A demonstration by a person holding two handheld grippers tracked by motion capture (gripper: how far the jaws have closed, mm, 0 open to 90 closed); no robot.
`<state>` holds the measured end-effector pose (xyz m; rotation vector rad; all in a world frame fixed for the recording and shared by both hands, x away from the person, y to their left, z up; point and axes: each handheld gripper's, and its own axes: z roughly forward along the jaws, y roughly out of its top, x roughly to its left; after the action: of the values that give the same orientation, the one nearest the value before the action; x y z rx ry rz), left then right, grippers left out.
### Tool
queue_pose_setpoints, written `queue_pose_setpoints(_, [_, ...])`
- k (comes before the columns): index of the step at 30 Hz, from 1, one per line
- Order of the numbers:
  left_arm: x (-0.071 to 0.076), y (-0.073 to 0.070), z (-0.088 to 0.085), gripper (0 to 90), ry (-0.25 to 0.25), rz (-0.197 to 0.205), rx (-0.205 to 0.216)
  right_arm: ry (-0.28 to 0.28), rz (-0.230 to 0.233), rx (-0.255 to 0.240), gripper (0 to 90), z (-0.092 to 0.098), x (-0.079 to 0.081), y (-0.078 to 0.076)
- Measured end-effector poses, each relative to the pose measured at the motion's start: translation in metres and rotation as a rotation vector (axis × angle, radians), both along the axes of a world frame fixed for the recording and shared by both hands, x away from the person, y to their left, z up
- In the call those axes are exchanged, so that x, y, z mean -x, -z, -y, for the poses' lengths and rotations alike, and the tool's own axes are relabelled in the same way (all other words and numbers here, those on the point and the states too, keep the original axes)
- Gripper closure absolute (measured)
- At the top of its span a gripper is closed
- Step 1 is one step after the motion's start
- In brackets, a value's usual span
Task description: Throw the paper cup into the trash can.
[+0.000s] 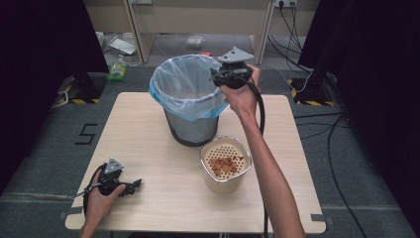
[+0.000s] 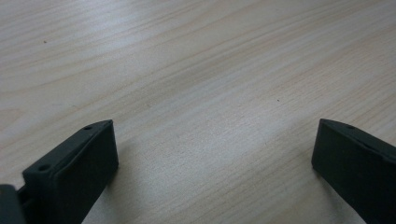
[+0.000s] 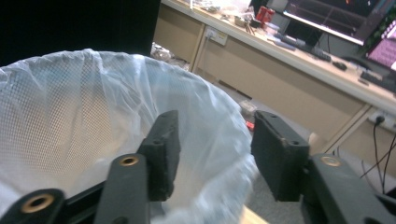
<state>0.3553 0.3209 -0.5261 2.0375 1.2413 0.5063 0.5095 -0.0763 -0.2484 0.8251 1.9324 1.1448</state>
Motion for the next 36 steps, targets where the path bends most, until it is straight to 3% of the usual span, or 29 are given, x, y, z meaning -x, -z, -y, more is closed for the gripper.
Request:
queue_pose_setpoints(8, [0.000,0.000,0.000,0.0,0.000,0.000,0.000,0.036,-0.041,-0.036,38.9,0.042,0.021,0.008])
queue_pose_setpoints(19, [0.000,0.000,0.000,0.0,0.000,0.001,-0.001,0.079,-0.070,-0.064,36.7,0.086,0.040,0.030])
queue_pose_setpoints(23, [0.000,0.000,0.000,0.0,0.000,0.001,-0.002,0.087,-0.088,-0.040,37.0,0.099,0.048,0.046])
queue_pose_setpoints(36, [0.001,0.000,0.000,0.0,0.001,0.002,-0.003,0.126,-0.152,-0.031,35.9,0.133,0.075,0.103])
